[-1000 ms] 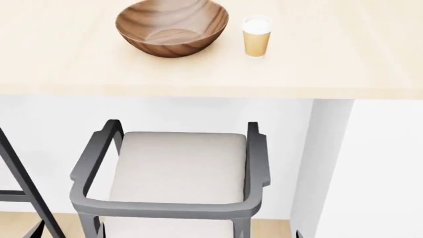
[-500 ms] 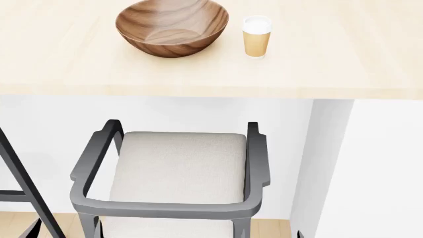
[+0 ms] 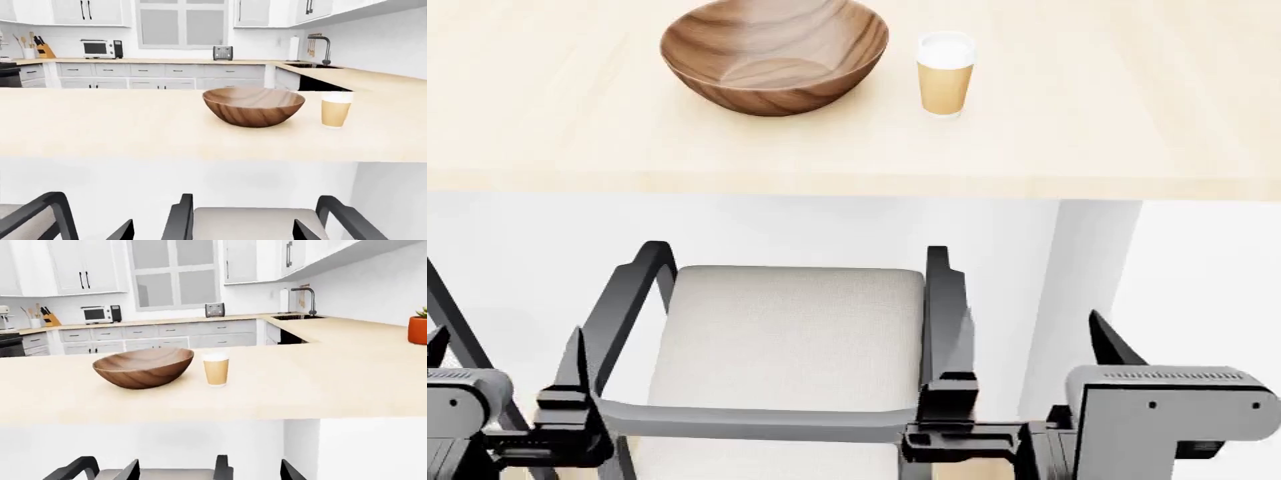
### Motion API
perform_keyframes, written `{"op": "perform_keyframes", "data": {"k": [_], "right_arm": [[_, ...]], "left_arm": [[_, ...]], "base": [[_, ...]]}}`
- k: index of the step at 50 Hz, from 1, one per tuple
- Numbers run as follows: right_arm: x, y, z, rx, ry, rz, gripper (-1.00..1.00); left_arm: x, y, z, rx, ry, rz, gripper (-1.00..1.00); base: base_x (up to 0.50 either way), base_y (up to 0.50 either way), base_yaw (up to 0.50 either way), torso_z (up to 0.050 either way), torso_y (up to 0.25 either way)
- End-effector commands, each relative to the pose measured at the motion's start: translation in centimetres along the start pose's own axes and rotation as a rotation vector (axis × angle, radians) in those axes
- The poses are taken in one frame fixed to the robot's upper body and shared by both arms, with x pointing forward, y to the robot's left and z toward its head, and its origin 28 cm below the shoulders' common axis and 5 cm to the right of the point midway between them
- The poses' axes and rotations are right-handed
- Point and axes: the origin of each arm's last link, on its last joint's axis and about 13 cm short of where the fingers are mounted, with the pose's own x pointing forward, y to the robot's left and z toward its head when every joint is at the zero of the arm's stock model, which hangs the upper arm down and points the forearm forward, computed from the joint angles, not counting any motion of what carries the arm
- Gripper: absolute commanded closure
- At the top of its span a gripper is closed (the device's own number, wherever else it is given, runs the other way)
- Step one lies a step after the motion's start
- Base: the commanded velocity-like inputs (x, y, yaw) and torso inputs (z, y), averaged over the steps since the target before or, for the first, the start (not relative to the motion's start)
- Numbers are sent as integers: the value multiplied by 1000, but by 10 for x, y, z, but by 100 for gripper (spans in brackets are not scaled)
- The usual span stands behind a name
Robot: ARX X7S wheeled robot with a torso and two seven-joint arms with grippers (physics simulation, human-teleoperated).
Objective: Place the cup inside the bowl on the dining table and move the bowl to any counter.
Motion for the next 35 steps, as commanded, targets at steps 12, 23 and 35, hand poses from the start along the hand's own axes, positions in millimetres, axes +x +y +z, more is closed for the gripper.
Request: {"op": "perform_keyframes", "data": {"k": [12,23,35], "right_arm": [[41,-42,99,-114,23,-37,-100],[38,-59,122,-116,14,-46,-100],[33,-63,124,-123,37,-28,-100]], "left_arm": [[53,26,105,52,-65,-78,-100],[61,37,130,36,-31,-67,-100],[51,49,137,15,2,-51,-100]], "base": [[0,0,0,0,0],[0,0,0,0,0],[150,0,0,0,0]]}}
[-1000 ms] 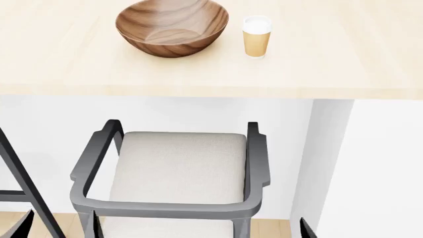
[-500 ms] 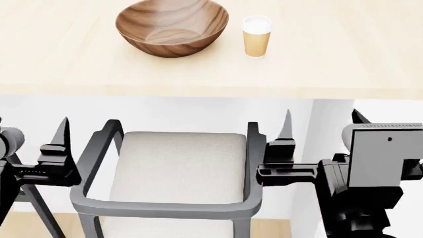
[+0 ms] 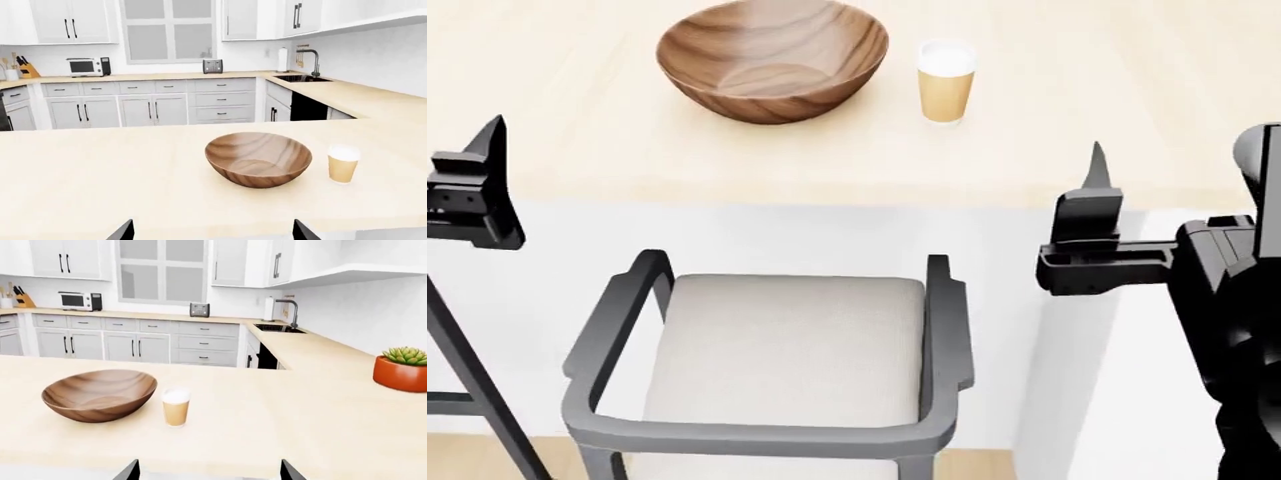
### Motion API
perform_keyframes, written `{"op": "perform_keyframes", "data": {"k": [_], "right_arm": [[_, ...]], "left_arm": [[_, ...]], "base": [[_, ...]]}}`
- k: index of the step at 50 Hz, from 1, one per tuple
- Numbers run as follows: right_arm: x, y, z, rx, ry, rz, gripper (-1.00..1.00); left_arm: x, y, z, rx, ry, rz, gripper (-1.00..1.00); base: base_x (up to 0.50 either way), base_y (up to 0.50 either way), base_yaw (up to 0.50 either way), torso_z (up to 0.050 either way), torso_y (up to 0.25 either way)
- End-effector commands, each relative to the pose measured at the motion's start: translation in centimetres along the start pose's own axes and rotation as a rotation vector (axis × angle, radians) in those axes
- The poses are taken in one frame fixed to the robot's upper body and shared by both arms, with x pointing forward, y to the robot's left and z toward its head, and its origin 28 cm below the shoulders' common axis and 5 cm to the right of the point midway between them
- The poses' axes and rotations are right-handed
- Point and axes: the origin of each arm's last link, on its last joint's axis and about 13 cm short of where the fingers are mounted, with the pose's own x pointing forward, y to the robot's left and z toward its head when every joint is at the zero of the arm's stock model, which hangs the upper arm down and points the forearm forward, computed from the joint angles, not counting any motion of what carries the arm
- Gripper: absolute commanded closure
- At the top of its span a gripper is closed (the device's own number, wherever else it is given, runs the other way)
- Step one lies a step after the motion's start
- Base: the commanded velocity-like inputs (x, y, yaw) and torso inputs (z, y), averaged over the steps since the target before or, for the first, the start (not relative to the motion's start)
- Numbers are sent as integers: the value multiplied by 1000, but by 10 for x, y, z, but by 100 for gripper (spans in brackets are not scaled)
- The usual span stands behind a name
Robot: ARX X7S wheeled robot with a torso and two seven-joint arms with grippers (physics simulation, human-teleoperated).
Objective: Place the cup inside the bowl on the dining table and move the bowl to any counter.
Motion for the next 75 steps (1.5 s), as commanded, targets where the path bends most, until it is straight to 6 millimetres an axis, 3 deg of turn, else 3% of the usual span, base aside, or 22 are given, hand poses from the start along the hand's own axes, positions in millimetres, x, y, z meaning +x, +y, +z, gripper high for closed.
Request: {"op": "perform_keyframes", "data": {"k": [1,7,29,65,75], "right_arm": [[-5,-9,17,-19,-10,0,-100],[-7,-9,14,-15,-1,1,-100],[-6,-6,3,-13,28,16,-100],[-8,-2,2,10,44,25,-100],[3,9,-2,11,137,120,-100]], "left_arm": [[-6,11,15,-17,19,1,-100],[-1,7,25,-11,-5,-12,-100],[-2,10,15,-28,16,-8,-100],[-4,16,12,-49,35,-2,-100],[-4,16,7,-54,46,3,-100]], "base": [[352,0,0,0,0],[350,0,0,0,0],[420,108,0,0,0],[478,12,0,0,1],[36,-1,0,0,0]]}}
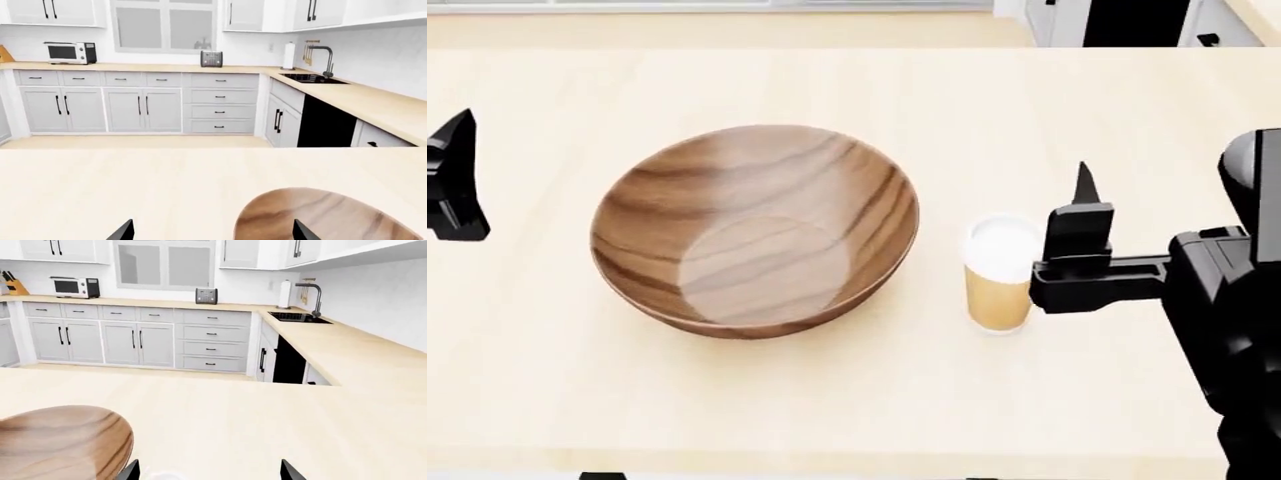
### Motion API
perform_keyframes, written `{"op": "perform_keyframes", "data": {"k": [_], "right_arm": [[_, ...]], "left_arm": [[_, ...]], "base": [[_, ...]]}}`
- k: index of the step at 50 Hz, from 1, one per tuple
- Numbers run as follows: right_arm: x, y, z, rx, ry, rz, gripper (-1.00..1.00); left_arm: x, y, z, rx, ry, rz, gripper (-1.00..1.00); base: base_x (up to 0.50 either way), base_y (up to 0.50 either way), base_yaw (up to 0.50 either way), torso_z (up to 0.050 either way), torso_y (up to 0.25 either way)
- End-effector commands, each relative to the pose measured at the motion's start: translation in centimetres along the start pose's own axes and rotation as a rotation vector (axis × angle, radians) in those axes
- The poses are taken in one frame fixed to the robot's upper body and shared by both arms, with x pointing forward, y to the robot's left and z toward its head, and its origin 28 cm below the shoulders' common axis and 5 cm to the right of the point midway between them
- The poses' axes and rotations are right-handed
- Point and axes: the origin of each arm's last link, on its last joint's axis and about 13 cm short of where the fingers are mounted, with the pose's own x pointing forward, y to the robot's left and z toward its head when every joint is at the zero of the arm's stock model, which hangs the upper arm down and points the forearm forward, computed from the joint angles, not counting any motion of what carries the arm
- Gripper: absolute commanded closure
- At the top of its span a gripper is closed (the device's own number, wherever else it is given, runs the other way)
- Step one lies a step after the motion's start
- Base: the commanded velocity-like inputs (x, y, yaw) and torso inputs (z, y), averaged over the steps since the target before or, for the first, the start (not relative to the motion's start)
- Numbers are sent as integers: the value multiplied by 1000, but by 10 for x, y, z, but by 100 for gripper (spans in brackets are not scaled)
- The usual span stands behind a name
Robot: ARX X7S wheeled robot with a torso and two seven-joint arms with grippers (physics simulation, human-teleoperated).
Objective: Place the cup inside the bowl on the dining table and move the bowl to any counter.
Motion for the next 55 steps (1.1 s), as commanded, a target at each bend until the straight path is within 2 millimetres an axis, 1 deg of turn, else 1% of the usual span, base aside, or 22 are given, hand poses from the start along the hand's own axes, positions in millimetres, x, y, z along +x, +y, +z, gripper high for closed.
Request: {"op": "perform_keyframes", "data": {"k": [1,6,15,29,34,38,45,49,55], "right_arm": [[10,10,-4,-3,77,80,-100],[18,14,-11,-2,100,105,-100],[38,21,-31,-9,182,156,-100],[68,24,-46,-83,236,153,-100],[78,24,-51,-64,243,143,-100],[86,26,-55,-55,254,146,-100],[102,30,-65,-50,282,149,-100],[109,31,-72,-49,301,149,-100],[111,31,-79,-44,324,151,-100]], "left_arm": [[0,1,-3,-5,9,6,-100],[-1,1,-3,-4,10,7,-100],[0,3,-6,-8,14,11,-100],[0,3,-8,-12,18,14,-100],[0,2,-8,-13,18,13,-100],[-3,4,-5,-13,10,17,-100],[-5,6,-10,-20,15,20,-100],[-6,8,-12,-21,19,21,-100],[-6,10,-14,-22,25,20,-100]], "base": [[0,0,0,0,0],[0,0,0,0,0],[0,0,0,0,0],[0,0,0,0,0],[0,0,0,0,0],[0,0,0,0,0],[0,0,0,0,0],[0,0,0,0,0],[0,0,0,0,0]]}}
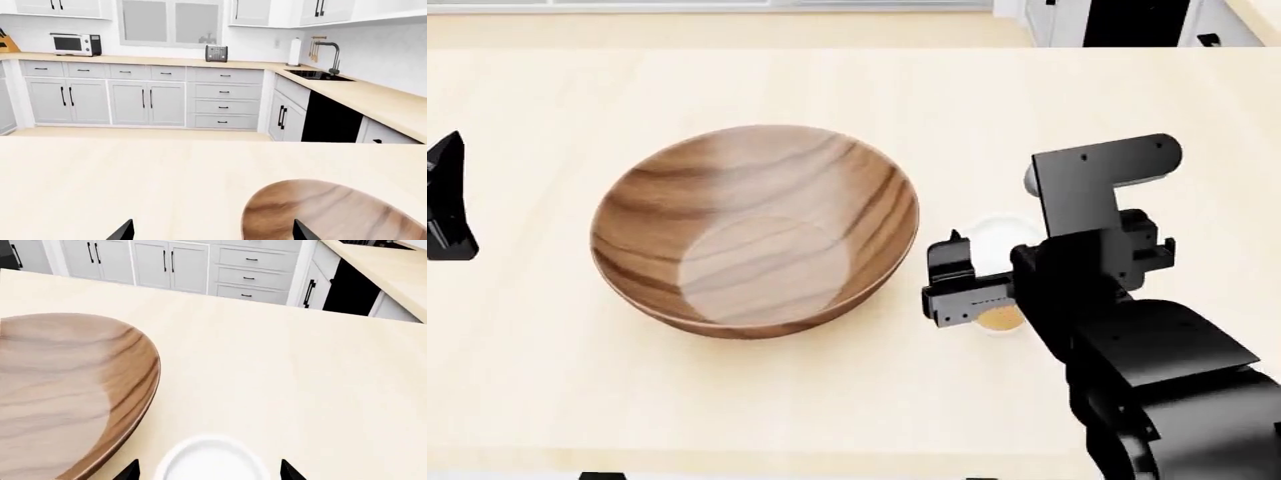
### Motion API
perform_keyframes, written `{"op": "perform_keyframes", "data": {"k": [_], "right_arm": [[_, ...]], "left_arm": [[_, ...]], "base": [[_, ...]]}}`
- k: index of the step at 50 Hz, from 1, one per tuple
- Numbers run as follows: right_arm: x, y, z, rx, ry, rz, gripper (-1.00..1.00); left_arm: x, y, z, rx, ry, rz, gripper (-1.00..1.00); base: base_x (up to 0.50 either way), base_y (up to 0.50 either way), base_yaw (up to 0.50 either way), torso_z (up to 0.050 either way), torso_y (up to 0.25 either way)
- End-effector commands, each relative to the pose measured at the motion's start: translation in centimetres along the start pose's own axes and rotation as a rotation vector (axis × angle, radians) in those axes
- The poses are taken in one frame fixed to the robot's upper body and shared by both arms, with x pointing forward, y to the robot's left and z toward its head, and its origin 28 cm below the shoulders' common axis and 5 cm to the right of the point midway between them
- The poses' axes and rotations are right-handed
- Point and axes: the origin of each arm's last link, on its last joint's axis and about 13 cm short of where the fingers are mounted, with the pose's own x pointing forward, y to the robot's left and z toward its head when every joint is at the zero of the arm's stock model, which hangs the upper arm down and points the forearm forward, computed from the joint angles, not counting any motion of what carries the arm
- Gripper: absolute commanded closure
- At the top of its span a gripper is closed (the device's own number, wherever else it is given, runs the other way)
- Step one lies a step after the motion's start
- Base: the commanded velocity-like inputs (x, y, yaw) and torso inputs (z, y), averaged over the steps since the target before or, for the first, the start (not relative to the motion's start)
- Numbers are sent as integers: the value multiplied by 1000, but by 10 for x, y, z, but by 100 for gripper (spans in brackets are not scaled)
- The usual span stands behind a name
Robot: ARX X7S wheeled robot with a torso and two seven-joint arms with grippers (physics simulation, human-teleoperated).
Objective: Place the cup inside the bowl on the dining table and move the bowl to any counter.
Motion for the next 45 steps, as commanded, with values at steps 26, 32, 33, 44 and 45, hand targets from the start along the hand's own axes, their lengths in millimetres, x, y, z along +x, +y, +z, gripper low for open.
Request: {"op": "perform_keyframes", "data": {"k": [26,32,33,44,45], "right_arm": [[9,-4,12,-2,-28,-16,100],[10,-4,41,-24,-85,-19,100],[11,-4,46,-34,-93,-30,100],[25,4,103,-35,-190,10,100],[25,5,104,-36,-192,17,100]], "left_arm": [[3,-1,-3,-4,8,-2,-100],[2,0,-2,-2,10,-4,-100],[2,0,-3,-1,11,-5,-100],[1,1,-5,2,13,2,-100],[2,1,-5,2,12,2,-100]], "base": [[0,0,0,0,0],[0,0,0,0,0],[0,0,0,0,0],[0,0,0,0,0],[0,0,0,0,0]]}}
